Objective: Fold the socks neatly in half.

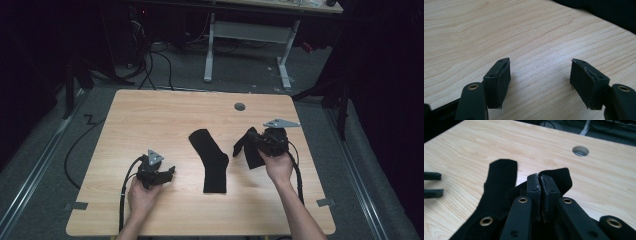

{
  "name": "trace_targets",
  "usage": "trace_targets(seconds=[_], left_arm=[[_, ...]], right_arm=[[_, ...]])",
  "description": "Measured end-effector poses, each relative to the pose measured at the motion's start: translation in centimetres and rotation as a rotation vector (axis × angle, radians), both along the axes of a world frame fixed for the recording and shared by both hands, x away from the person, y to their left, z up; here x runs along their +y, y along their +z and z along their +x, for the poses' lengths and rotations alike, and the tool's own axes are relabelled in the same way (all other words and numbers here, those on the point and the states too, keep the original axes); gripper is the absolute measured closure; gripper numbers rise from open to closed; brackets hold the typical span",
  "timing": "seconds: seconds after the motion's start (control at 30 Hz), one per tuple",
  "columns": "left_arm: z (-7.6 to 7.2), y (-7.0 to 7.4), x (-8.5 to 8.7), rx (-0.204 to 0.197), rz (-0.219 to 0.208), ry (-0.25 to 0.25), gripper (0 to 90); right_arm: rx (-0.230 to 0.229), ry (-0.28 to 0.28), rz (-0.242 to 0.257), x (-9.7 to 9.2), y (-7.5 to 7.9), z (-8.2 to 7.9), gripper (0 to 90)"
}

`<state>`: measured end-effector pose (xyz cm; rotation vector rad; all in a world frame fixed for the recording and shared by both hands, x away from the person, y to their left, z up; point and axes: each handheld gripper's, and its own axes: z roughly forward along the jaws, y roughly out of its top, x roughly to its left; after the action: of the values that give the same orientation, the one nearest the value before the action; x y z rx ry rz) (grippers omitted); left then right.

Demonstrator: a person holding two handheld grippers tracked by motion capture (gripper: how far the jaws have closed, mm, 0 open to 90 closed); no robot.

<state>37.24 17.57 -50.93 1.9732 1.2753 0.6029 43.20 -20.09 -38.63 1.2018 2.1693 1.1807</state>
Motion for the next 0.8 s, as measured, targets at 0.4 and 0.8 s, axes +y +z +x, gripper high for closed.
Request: trace_targets(seconds=[0.4,0.8], left_arm=[[0.0,0.0,0.0,0.001,0.001,0.001,33.2],[0.0,0.0,0.0,0.001,0.000,0.001,33.2]], right_arm=[[-0.016,0.036,0.013,3.0,1.5,0.9,85.9],[0.010,0.076,0.038,7.0,2.1,2.9,85.8]])
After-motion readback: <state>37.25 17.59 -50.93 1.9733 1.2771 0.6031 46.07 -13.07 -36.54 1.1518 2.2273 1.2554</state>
